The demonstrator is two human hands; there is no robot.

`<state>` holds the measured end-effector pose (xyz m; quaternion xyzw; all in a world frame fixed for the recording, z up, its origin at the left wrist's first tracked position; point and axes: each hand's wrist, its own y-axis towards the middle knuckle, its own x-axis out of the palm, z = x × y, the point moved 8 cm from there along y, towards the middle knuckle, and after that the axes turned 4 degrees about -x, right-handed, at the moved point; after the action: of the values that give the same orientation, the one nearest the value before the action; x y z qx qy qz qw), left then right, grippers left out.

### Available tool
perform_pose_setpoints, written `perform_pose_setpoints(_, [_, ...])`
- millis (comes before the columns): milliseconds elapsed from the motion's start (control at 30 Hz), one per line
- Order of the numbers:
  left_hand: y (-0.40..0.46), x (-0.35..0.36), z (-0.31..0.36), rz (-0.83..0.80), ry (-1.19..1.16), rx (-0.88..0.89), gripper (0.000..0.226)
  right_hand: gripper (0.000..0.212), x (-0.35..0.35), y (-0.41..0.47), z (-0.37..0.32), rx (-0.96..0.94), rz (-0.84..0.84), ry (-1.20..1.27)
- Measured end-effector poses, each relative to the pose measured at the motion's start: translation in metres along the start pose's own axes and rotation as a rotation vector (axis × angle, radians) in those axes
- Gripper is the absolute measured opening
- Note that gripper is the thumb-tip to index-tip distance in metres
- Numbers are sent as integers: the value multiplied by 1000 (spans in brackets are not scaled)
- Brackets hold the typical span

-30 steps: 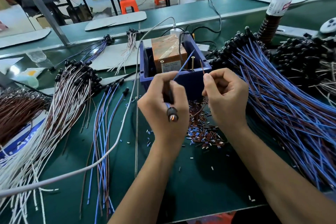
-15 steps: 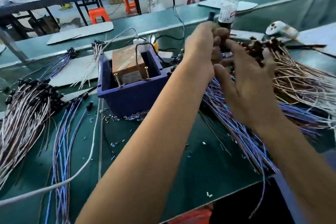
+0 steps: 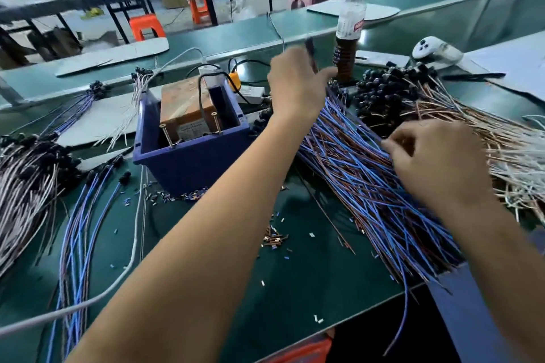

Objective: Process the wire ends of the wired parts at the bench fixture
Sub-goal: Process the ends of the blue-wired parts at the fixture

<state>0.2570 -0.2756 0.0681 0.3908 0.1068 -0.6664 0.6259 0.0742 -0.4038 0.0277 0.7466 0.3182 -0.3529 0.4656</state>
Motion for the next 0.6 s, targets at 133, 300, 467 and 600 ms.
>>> perform_pose_setpoints(133, [-10,13,-22,4,289,36,51,12,19,-3,7,65,-55,12])
perform_pose_setpoints(300, [-65,-22,-35,189,-221,187,36,14,5,2,-28,-32,162,142])
perform_pose_setpoints(467, [-101,-83,-98,218,-196,138,34,10,48,-11,-132,-235,-36,329])
perform_pose_setpoints(600, [-121,-148,-163,160,-71,70,31,9,108,-38,-228,-441,-382,340])
